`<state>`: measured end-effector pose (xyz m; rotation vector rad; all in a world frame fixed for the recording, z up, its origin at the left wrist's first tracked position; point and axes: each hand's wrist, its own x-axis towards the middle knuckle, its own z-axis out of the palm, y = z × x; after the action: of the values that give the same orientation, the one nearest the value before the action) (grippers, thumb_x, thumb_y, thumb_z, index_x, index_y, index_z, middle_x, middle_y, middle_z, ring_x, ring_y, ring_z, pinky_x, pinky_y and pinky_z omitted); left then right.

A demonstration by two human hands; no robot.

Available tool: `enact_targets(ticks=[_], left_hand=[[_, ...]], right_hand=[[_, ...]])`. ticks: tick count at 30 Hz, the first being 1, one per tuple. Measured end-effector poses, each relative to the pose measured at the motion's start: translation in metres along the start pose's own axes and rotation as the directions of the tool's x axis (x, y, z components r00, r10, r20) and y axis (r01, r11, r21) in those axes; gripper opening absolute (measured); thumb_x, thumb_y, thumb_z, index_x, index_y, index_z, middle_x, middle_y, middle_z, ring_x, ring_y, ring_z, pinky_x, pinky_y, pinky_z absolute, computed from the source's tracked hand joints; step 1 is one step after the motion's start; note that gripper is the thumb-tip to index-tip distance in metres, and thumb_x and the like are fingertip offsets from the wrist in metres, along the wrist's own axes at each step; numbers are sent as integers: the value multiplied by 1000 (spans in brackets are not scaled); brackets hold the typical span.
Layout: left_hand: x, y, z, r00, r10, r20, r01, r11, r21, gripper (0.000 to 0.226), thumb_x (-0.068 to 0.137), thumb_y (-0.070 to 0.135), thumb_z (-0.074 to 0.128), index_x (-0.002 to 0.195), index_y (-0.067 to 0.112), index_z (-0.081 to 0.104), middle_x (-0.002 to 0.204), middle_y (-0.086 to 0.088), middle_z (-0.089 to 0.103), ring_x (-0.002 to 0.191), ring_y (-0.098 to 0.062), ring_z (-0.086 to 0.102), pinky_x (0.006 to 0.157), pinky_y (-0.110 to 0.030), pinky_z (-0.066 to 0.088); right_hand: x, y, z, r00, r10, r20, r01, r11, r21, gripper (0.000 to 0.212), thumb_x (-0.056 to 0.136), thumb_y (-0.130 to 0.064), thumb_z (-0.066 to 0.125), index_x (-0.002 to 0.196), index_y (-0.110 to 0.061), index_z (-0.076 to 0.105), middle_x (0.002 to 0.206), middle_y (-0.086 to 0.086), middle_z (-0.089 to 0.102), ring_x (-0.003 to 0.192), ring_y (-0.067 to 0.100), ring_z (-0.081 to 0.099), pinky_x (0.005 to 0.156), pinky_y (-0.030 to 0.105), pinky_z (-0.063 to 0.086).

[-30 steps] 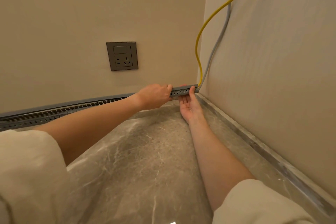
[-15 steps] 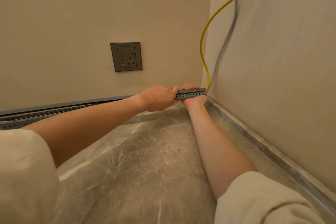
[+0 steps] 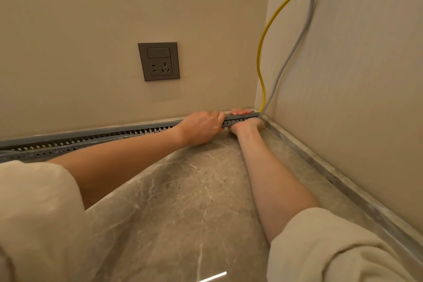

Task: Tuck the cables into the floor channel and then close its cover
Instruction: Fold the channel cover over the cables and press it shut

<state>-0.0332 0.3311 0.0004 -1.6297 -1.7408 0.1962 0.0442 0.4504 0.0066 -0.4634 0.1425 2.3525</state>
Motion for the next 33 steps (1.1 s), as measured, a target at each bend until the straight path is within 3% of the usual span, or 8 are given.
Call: enact_targets(ticks=[7, 11, 16, 21, 24, 26, 28, 33], left_hand=[[0, 0, -1, 1000, -14, 10, 14, 1000, 8, 26, 99, 25, 36, 102, 5, 52, 93, -14, 66, 73, -32, 66, 49, -34, 36], [-1, -2, 2, 997, -68, 40, 71, 994, -77, 32, 98, 34, 38, 110, 7, 49, 103, -14, 64, 84, -34, 66, 59, -40, 48], [-11, -13, -5, 982, -145, 123, 176, 937, -303, 41, 97, 46, 32, 115, 12, 49, 108, -11, 64, 90, -32, 63, 67, -38, 47], [-48, -41, -13, 957, -218, 192, 271, 908, -318, 40, 97, 47, 33, 103, 11, 51, 98, -11, 65, 84, -31, 60, 64, -38, 42], [-66, -60, -18, 925, -266, 271, 339, 900, -275, 43, 97, 47, 36, 102, 8, 53, 101, -13, 64, 90, -33, 60, 70, -41, 44], [-67, -63, -20, 899, -294, 326, 388, 879, -276, 43, 96, 46, 38, 101, 7, 54, 104, -15, 63, 94, -34, 59, 73, -41, 45], [-64, -60, -22, 888, -307, 343, 408, 870, -276, 43, 96, 46, 42, 97, 5, 55, 102, -16, 63, 92, -35, 58, 69, -40, 43], [-66, -49, -25, 847, -398, 353, 504, 813, -291, 43, 93, 43, 49, 96, 1, 57, 100, -19, 64, 91, -35, 58, 67, -39, 43]], right_hand=[[0, 2, 8, 995, -35, -96, 28, 997, -70, 43, 86, -28, 23, 46, -15, 31, 27, 1, 29, 28, 14, 25, 45, 18, 25], [7, 2, -6, 998, 22, 66, -22, 1000, -2, 49, 88, -33, 19, 45, -14, 34, 32, 1, 32, 28, 14, 27, 46, 19, 23], [7, 1, -13, 988, 35, 150, -29, 999, -44, 48, 89, -34, 18, 49, -14, 36, 35, 3, 37, 30, 15, 35, 46, 19, 30], [-4, 2, -6, 999, -38, 29, 43, 983, -176, 43, 93, -25, 20, 61, -11, 46, 52, 6, 49, 48, 20, 47, 52, 24, 44], [-12, 6, 2, 989, -97, -115, 59, 952, -299, 41, 97, -30, 20, 91, -9, 55, 76, 9, 59, 61, 24, 59, 59, 31, 53], [-20, 11, 4, 976, -147, -159, 57, 884, -464, 36, 97, -34, 25, 112, -14, 52, 105, 11, 60, 87, 29, 65, 82, 39, 55], [-33, 17, 6, 982, -140, -130, 25, 769, -639, 40, 97, -31, 30, 129, -14, 48, 132, 9, 53, 118, 29, 54, 105, 41, 43], [-69, 45, -3, 957, -280, 72, 148, 263, -953, 39, 94, -8, 37, 132, -5, 44, 134, 15, 49, 114, 28, 52, 99, 40, 48]])
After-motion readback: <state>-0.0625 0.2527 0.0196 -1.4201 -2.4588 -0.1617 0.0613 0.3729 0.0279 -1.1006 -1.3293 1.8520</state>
